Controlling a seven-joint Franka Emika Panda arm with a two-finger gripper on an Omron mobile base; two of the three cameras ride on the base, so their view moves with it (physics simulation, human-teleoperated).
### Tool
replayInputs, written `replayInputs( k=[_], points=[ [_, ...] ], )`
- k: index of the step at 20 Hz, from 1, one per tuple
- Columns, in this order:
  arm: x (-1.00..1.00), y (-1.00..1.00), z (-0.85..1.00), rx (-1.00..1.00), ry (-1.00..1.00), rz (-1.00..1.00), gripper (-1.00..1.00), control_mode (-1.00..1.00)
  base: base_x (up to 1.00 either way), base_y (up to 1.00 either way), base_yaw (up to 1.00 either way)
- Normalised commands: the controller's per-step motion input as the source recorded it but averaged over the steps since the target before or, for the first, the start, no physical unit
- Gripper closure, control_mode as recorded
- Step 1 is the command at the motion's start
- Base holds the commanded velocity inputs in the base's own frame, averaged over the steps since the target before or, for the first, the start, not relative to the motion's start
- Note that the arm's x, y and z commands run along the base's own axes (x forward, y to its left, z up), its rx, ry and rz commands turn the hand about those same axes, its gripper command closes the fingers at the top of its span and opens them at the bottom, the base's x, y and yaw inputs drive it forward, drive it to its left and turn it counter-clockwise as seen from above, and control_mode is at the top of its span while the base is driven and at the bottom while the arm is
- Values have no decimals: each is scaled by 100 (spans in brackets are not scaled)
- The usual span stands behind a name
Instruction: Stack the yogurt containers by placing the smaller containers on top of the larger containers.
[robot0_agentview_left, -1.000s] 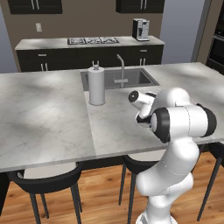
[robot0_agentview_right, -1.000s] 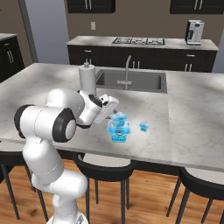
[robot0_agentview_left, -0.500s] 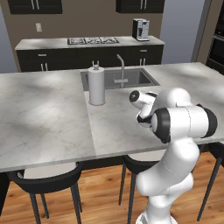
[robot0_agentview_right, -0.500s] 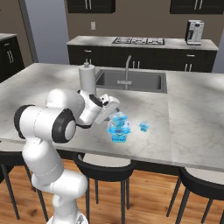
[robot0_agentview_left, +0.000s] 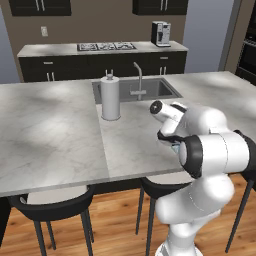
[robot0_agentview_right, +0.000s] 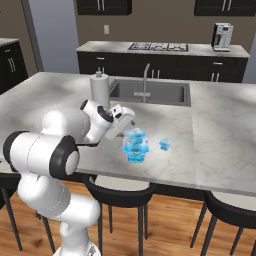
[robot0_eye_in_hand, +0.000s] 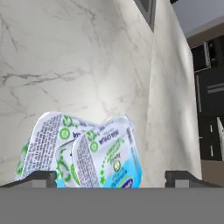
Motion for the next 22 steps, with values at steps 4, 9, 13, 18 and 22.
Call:
replayInputs(
  k=[4,9,13,18,22],
  points=[
    [-19,0,56,6,0,0,-100,-100,0,0,0],
    [-12,0,58,11,6,0,-100,-100,0,0,0],
    [-4,0,63,14,14,0,-100,-100,0,0,0],
    [-2,-13,57,19,20,0,-100,-100,0,0,0],
    [0,-28,33,22,14,0,-100,-100,0,0,0]
  ],
)
